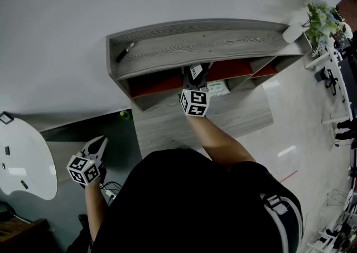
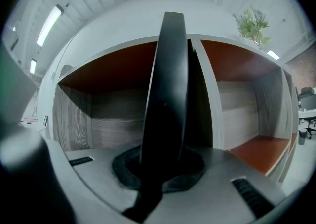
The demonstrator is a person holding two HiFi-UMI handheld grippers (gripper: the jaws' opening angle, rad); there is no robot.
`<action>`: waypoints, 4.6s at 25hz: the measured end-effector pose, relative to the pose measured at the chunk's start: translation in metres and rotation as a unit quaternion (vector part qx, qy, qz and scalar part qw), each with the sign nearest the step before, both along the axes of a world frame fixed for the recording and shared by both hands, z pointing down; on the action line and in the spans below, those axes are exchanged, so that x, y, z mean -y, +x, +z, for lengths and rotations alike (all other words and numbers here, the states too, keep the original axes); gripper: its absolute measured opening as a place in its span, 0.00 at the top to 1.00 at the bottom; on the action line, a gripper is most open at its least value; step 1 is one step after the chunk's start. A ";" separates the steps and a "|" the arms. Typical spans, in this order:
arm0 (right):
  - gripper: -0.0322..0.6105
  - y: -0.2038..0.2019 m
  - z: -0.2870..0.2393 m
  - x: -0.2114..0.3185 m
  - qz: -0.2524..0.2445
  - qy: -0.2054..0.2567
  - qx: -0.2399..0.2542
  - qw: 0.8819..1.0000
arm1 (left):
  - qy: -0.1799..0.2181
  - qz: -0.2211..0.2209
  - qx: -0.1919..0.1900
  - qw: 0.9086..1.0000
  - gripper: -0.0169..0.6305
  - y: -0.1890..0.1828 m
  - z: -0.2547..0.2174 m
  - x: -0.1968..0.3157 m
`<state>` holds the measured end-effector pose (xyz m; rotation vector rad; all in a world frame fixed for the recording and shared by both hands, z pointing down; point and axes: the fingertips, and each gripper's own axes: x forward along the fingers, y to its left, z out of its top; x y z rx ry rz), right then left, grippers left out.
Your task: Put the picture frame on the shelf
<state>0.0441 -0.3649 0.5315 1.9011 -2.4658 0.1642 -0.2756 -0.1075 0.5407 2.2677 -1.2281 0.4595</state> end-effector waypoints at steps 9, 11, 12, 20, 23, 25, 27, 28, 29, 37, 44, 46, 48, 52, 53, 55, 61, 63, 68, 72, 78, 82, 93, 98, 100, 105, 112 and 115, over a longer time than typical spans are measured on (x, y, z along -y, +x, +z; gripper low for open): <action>0.91 -0.004 -0.001 0.005 0.001 0.001 -0.002 1.000 | -0.001 0.000 0.002 1.000 0.95 0.000 -0.001 -0.001; 0.91 -0.005 0.000 0.007 0.001 0.001 -0.003 1.000 | -0.001 -0.001 0.001 1.000 0.95 0.001 0.000 -0.001; 0.91 -0.005 0.000 0.008 0.001 0.001 -0.004 1.000 | -0.001 -0.001 0.001 1.000 0.95 0.001 0.001 -0.001; 0.91 -0.008 -0.001 0.010 -0.001 -0.003 -0.005 1.000 | -0.003 -0.002 0.002 1.000 0.95 0.002 0.001 -0.003; 0.91 -0.008 0.000 0.010 -0.003 -0.007 -0.007 1.000 | -0.003 -0.002 0.001 1.000 0.95 0.003 0.002 -0.003; 0.91 -0.009 -0.001 0.010 -0.007 -0.010 -0.005 1.000 | -0.003 -0.001 0.002 1.000 0.95 0.003 0.001 -0.003; 0.91 -0.009 -0.002 0.010 -0.009 -0.013 -0.002 1.000 | -0.003 0.000 0.001 1.000 0.95 0.004 0.001 -0.003; 0.91 -0.009 -0.003 0.009 -0.009 -0.013 -0.001 1.000 | -0.002 0.000 0.001 1.000 0.95 0.005 0.002 -0.003; 0.91 -0.009 -0.004 0.009 -0.010 -0.013 0.000 1.000 | -0.002 0.000 0.001 1.000 0.95 0.005 0.002 -0.004; 0.89 -0.008 -0.009 0.005 -0.014 -0.014 0.004 1.000 | -0.002 0.000 -0.004 1.000 0.95 0.007 0.003 -0.008; 0.82 -0.009 -0.008 -0.001 -0.016 -0.021 0.006 1.000 | 0.000 0.002 -0.008 1.000 0.94 0.007 0.003 -0.013; 0.81 -0.008 -0.008 -0.003 -0.015 -0.024 0.006 1.000 | 0.001 0.003 -0.009 1.000 0.95 0.007 0.003 -0.015; 0.80 -0.006 -0.007 -0.005 -0.013 -0.027 0.007 1.000 | 0.000 0.004 -0.010 1.000 0.95 0.007 0.003 -0.017; 0.79 -0.004 -0.006 -0.010 -0.012 -0.030 0.005 0.999 | -0.001 0.007 -0.012 1.000 0.94 0.009 0.003 -0.021; 0.79 -0.004 -0.006 -0.011 -0.012 -0.030 0.005 0.999 | 0.000 0.007 -0.012 1.000 0.94 0.010 0.003 -0.021; 0.78 -0.004 -0.005 -0.014 -0.012 -0.032 0.004 0.999 | 0.000 0.009 -0.013 1.000 0.94 0.011 0.003 -0.023; 0.78 -0.001 -0.001 -0.020 -0.010 -0.042 0.003 0.999 | 0.002 0.010 -0.014 1.000 0.95 0.012 0.002 -0.029; 0.78 0.000 0.001 -0.022 -0.009 -0.044 0.003 0.999 | 0.003 0.010 -0.015 1.000 0.95 0.012 0.002 -0.031; 0.77 0.002 0.003 -0.028 -0.007 -0.049 0.006 0.999 | 0.003 0.010 -0.017 1.000 0.95 0.011 0.003 -0.037; 0.76 0.004 0.004 -0.032 -0.006 -0.052 0.009 0.999 | 0.002 0.011 -0.016 1.000 0.95 0.011 0.003 -0.042; 0.74 0.006 0.006 -0.040 -0.003 -0.056 0.011 0.998 | 0.004 0.011 -0.016 1.000 0.95 0.010 0.003 -0.048; 0.73 0.010 0.009 -0.045 0.000 -0.061 0.014 0.998 | 0.003 0.013 -0.017 1.000 0.95 0.010 0.004 -0.053; 0.72 0.017 0.013 -0.066 0.007 -0.066 0.011 0.998 | 0.001 0.021 -0.021 1.000 0.95 0.013 0.007 -0.066; 0.72 0.020 0.013 -0.074 0.011 -0.067 0.010 0.998 | 0.001 0.025 -0.023 0.999 0.95 0.012 0.007 -0.070; 0.72 0.019 0.013 -0.078 0.011 -0.069 0.009 0.998 | 0.002 0.024 -0.022 0.999 0.95 0.011 0.006 -0.074; 0.72 0.024 0.012 -0.091 0.014 -0.074 0.003 0.997 | 0.004 0.029 -0.025 0.999 0.94 0.014 0.006 -0.081; 0.72 0.029 0.012 -0.108 0.015 -0.079 -0.004 0.997 | 0.006 0.038 -0.023 0.999 0.94 0.019 0.004 -0.090; 0.72 0.031 0.010 -0.116 0.015 -0.078 -0.009 0.997 | 0.005 0.042 -0.022 0.999 0.94 0.020 0.004 -0.095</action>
